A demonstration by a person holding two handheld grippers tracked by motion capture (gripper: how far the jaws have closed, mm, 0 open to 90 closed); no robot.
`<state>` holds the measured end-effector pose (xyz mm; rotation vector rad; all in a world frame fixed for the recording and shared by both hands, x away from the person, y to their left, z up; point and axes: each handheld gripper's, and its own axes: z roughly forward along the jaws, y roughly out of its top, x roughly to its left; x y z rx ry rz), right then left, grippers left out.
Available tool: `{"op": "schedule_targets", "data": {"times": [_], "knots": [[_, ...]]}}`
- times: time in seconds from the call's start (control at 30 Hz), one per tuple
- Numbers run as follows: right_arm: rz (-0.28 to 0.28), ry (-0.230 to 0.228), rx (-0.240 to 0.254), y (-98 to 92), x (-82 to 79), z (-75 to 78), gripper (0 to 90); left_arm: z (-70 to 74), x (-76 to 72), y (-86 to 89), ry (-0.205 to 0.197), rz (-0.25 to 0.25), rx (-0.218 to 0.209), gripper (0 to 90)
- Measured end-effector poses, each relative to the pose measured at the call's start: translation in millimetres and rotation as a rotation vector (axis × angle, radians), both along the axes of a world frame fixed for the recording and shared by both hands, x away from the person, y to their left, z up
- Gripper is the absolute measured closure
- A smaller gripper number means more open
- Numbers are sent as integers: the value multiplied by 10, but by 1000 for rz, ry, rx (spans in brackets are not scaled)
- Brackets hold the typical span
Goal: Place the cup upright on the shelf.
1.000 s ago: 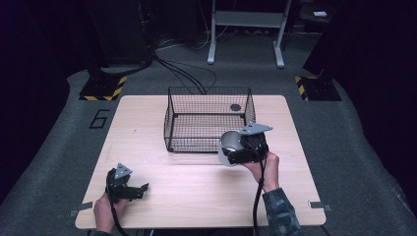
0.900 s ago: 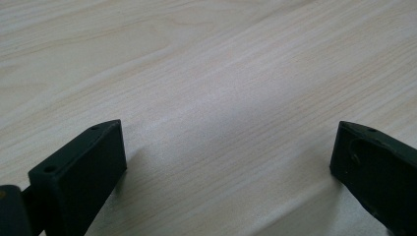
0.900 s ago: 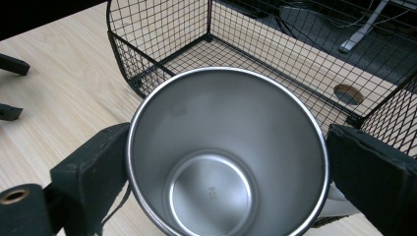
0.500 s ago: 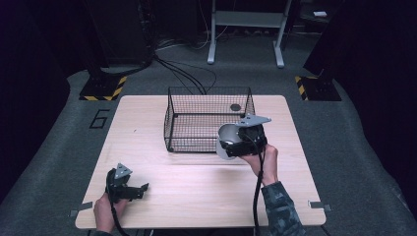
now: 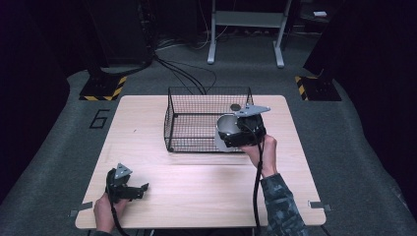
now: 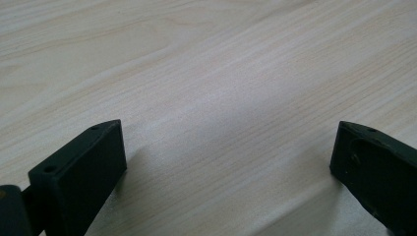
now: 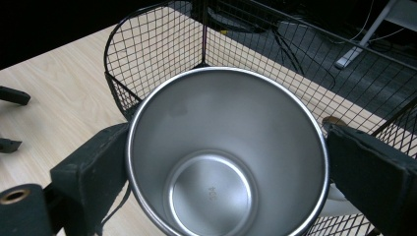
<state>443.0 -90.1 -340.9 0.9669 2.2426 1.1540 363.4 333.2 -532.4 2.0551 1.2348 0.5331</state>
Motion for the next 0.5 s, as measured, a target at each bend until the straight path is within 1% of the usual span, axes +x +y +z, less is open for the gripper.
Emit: {"op": "schedule_targets", "data": {"times": [0.03,0.13,0.17,0.33,0.4,0.5], "knots": [[7,-6,-9,-1,17,15,55,-1,0,-1,-3,3,1,4],[0,-5,-8,22,47,55,55,-2,0,-2,-2,2,0,4],[6,-11,-13,24,65,67,55,-2,0,-1,-2,2,0,4],[4,-8,-13,41,138,101,55,-2,0,-1,-2,2,0,4],[-2,1,-10,52,170,110,56,-1,-1,-2,-3,4,1,4],[1,-3,-15,67,224,121,55,-2,0,-2,-3,2,0,4]]}}
